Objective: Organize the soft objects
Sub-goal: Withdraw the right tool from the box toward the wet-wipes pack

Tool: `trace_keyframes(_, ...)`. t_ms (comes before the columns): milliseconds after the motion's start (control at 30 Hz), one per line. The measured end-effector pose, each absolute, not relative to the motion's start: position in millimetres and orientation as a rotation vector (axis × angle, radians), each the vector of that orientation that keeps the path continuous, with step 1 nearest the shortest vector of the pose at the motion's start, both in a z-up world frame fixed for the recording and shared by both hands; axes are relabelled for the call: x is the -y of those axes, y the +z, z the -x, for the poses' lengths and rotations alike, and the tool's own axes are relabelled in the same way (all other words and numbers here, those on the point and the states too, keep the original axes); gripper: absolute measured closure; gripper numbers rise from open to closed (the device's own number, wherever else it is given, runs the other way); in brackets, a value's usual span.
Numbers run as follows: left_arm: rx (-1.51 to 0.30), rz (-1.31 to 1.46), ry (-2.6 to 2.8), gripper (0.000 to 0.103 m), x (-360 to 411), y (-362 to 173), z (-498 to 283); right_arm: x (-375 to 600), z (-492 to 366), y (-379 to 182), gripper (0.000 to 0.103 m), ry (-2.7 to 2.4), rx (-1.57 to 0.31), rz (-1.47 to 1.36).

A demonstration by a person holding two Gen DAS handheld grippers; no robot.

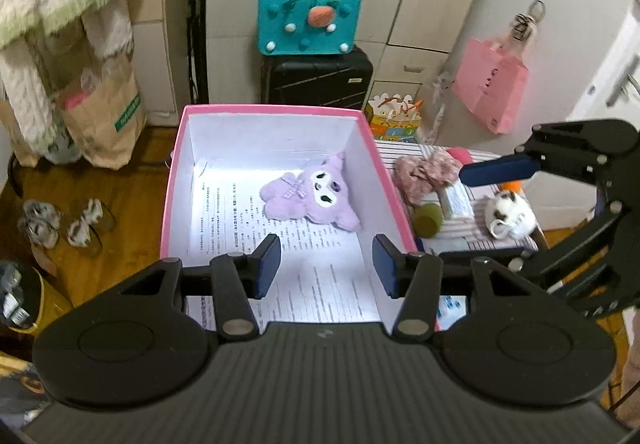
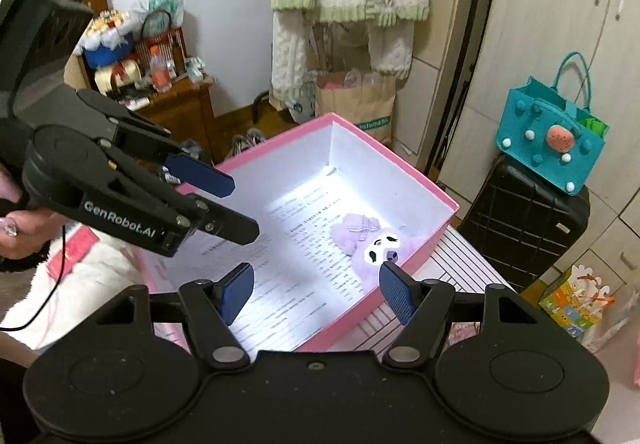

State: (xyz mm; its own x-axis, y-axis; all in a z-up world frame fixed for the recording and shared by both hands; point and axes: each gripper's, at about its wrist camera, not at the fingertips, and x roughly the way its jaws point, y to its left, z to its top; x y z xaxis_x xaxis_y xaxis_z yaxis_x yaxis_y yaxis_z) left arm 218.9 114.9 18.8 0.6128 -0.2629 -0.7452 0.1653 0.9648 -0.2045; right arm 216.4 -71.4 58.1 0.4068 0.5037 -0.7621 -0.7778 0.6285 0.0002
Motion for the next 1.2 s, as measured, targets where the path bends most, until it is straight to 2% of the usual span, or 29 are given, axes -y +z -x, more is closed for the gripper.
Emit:
trace_keyframes(367,-0.84,-0.001,-0.304,0.043,-88.8,56.3,-149.6,117.3,-157.0,85.8,0.029,0.806,-0.775,0.312)
trace_keyframes(667,-0.846,-0.122,-0.355,0.04,-62.4,60.3,-100.7,160.7,-114.2,88.4,0.029,0.766,-0.778,0.286)
trace_keyframes(1200,-0.904,-0.224,-0.475,0.038,-3.9,31.2,-64.5,228.0,-73.8,33.7,0.029,0.692,-0.845,0.209)
